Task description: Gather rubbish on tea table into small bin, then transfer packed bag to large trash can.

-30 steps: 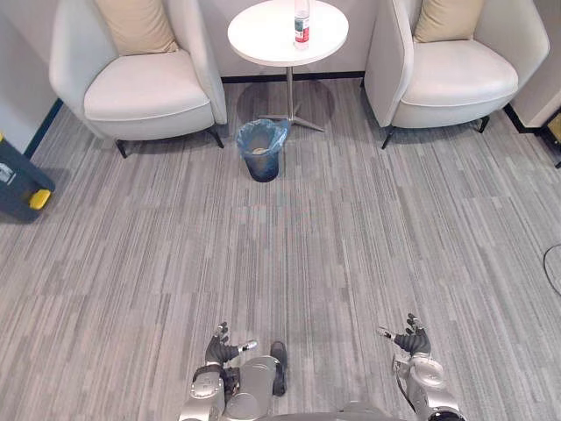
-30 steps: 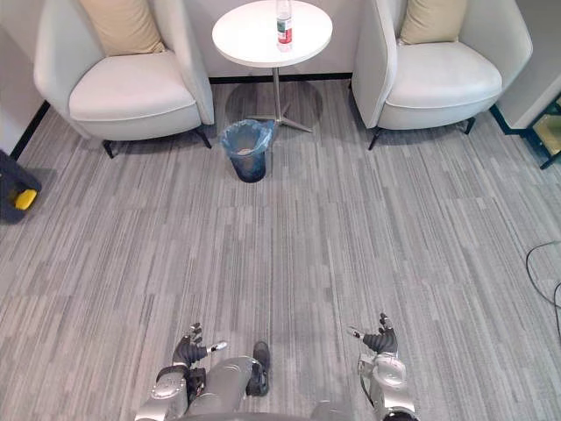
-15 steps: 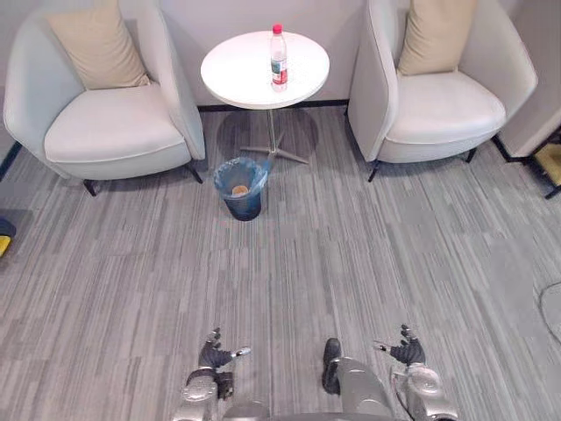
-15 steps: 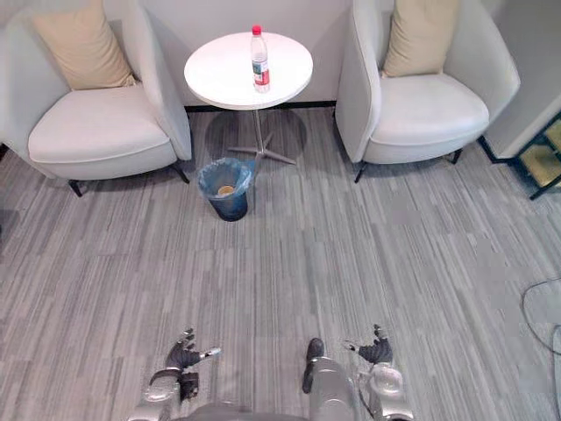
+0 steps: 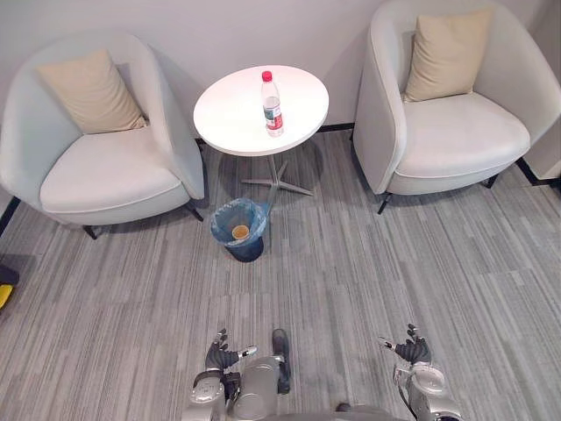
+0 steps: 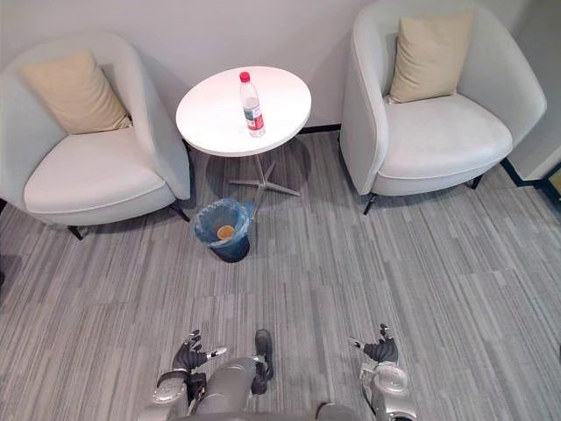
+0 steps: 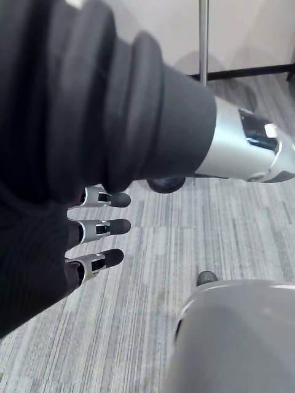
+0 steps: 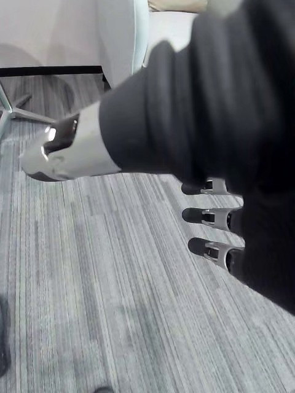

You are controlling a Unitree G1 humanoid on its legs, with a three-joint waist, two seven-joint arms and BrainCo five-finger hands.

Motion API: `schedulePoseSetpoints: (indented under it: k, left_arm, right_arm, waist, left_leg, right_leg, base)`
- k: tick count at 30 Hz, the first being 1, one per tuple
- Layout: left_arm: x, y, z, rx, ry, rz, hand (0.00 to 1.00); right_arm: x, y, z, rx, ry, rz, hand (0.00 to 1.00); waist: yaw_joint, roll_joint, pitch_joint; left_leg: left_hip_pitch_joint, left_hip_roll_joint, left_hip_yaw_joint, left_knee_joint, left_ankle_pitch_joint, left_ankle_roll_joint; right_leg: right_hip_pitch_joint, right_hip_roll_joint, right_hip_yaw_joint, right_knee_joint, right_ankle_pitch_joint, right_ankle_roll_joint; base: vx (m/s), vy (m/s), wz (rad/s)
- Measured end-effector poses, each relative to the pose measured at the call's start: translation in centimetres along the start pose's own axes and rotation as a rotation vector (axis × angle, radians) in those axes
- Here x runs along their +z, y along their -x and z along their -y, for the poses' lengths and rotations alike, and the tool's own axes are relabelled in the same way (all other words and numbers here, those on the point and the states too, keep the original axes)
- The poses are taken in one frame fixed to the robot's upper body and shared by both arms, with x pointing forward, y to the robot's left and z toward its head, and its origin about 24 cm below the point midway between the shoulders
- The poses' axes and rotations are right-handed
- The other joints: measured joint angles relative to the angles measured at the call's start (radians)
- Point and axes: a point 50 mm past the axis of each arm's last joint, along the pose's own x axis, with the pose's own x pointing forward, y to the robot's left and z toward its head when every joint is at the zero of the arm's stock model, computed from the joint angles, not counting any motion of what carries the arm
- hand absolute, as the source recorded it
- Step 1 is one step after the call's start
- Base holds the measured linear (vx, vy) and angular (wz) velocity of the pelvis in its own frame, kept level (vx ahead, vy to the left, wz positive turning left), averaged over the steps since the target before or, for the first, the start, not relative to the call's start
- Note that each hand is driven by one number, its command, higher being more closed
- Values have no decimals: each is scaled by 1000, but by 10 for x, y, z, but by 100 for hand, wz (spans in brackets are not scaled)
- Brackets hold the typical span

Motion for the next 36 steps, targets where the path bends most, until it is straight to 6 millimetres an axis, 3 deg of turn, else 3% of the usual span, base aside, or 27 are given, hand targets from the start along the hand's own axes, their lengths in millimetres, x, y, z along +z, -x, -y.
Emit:
schedulePoseSetpoints:
  k: [1, 2, 5, 7, 8, 10, 11, 12, 15, 17, 18, 19, 22, 24, 25, 26, 28, 30, 31, 33, 34, 36]
  left_arm:
    - [0, 0, -5, 11, -6, 1, 0]
    - [1, -1, -8, 16, -11, 3, 0]
    - [0, -1, -8, 16, -12, -4, 0]
    - [-5, 1, -9, 15, -22, -17, 0]
    - [-6, 1, -9, 13, -29, -20, 0]
    - [-7, 1, -9, 2, -55, -22, 0]
    - [-6, 1, -9, 0, -60, -18, 0]
    - [-6, 1, -9, 0, -60, -17, 0]
    - [-2, -1, -7, -3, -57, -12, 0]
    - [-3, -2, -12, 7, -66, -18, 0]
    - [-2, -3, -11, 7, -66, -19, 0]
    - [-1, -3, -6, -3, -54, -21, 0]
    - [4, -5, -2, -11, -48, -1, 0]
    - [7, -6, 4, -16, -21, 5, 0]
    - [7, -5, 7, -15, 2, 3, 0]
    - [7, -5, 8, -18, 5, 5, 0]
    - [4, -3, 7, -16, 9, 2, 0]
    - [7, -3, 7, -16, 13, 14, 0]
    - [8, -3, 8, -17, 13, 18, 0]
    - [6, -3, 8, -17, 12, 14, 0]
    - [3, -2, 7, -17, 11, 6, 0]
    - [2, -2, 3, -8, 2, 3, 0]
  right_arm:
    - [0, 1, -5, 14, -1, 0, 0]
    - [-1, 1, -6, 18, -4, -2, 0]
    - [6, -1, -11, 34, 12, 19, 0]
    - [3, 1, -13, 42, 24, 12, 0]
    - [2, 1, -13, 43, 24, 9, 0]
    - [-4, 3, -11, 39, 29, -4, 0]
    - [-7, 4, -9, 36, 34, -13, 0]
    - [-7, 4, -9, 36, 40, -13, 0]
    - [-7, 4, -6, 31, 59, -10, 0]
    - [-13, 6, -4, 27, 61, -25, 0]
    - [-21, 8, 0, 19, 70, -50, 0]
    - [-19, 6, 5, 8, 80, -55, 0]
    - [-12, 3, 3, 11, 72, -32, 0]
    - [-20, 7, 0, 15, 65, -54, 0]
    - [-23, 10, -1, 18, 53, -50, 0]
    - [-22, 11, -1, 17, 43, -47, 0]
    - [-20, 11, -6, 21, 15, -43, 0]
    - [-15, 9, -6, 21, 2, -23, 0]
    - [-12, 8, -4, 15, -1, -15, 0]
    - [-11, 7, -1, 7, 2, -11, 0]
    - [-14, 8, 1, 1, 7, -18, 0]
    - [-16, 9, -4, 14, 3, -31, 0]
  waist:
    - [4, -32, -2]
    - [4, -47, -6]
    - [5, -55, -8]
    - [0, -57, -9]
    - [-2, -57, -9]
    - [-7, -55, -8]
    - [-21, -55, -8]
    - [-31, -53, -7]
    - [-55, -26, 9]
    - [-61, -40, 5]
    - [-62, -54, 4]
    - [-56, -28, -4]
    - [-72, -19, -7]
    - [-70, -15, -4]
    - [-58, -12, -2]
    - [-54, -17, 1]
    - [-51, -25, 6]
    - [-43, -21, 5]
    - [-29, -14, 6]
    - [-27, -2, 5]
    - [-24, 25, 2]
    - [-6, -15, -2]
  left_leg:
    - [-8, -24, 12, 27, -36, 22]
    - [-19, -37, 19, 50, -61, 29]
    - [24, -66, 55, 86, -150, 53]
    - [140, -88, 64, 50, -207, 57]
    - [171, -93, 65, 38, -215, 60]
    - [276, -96, 57, -3, -234, 69]
    - [323, -92, 37, -29, -235, 69]
    - [340, -86, 27, -41, -235, 69]
    - [400, -24, -18, -48, -236, 66]
    - [433, -15, -48, -51, -246, 28]
    - [454, -14, -91, -40, -282, -29]
    - [455, 24, -122, -29, -286, -47]
    - [385, 63, -176, 76, -257, -95]
    - [293, 101, -201, 324, -214, -151]
    - [233, 132, -193, 499, -182, -166]
    - [205, 146, -186, 569, -188, -155]
    - [115, 165, -118, 662, -223, -99]
    - [62, 151, -69, 579, -234, -81]
    - [44, 127, -52, 447, -233, -81]
    - [53, 84, -45, 198, -192, -111]
    - [74, 77, -42, 98, -73, -51]
    - [100, 39, -26, 63, -77, -45]
  right_leg:
    - [0, -30, 7, 11, -17, 9]
    - [-3, -46, 14, 24, -27, 19]
    - [-104, -92, 111, 303, -50, 70]
    - [-211, -121, 148, 645, -5, 230]
    - [-240, -126, 140, 719, -11, 220]
    - [-330, -143, 49, 866, -58, 133]
    - [-371, -145, -16, 851, -86, 79]
    - [-396, -141, -43, 827, -97, 58]
    - [-497, -78, -74, 567, -89, 32]
    - [-498, -44, -11, 298, 61, 33]
    - [-498, -40, 29, 256, 244, -7]
    - [-505, -16, 12, 297, 222, -26]
    - [-475, -3, -52, 273, 164, -48]
    - [-371, 16, -106, 209, 145, -67]
    - [-299, 31, -123, 172, 126, -79]
    - [-268, 39, -129, 160, 112, -88]
    - [-189, 43, -153, 111, 104, -88]
    - [-159, 40, -157, 79, 103, -84]
    - [-145, 32, -152, 75, 106, -67]
    - [-135, 21, -151, 83, 87, -39]
    - [-130, 26, -138, 99, 65, -17]
    - [-129, -4, -107, 102, 48, 5]
  base:
    - [440, 174, -20]
    - [372, 112, -3]
    - [487, 195, -20]
    - [543, 160, -25]
    - [451, 84, -12]
    - [411, 30, 17]
    - [365, -28, 37]
    - [516, -100, 44]
    - [407, -151, 39]
    - [458, -242, 66]
    - [413, -234, 46]
    - [469, -307, 38]
    - [358, -298, 51]
    - [285, -231, 77]
    - [214, -161, 44]
    - [245, -169, 34]
    - [211, -120, 24]
    - [176, -8, 6]
    - [259, 115, -6]
    - [237, 129, -1]
    - [245, 140, -6]
    - [249, 124, -4]
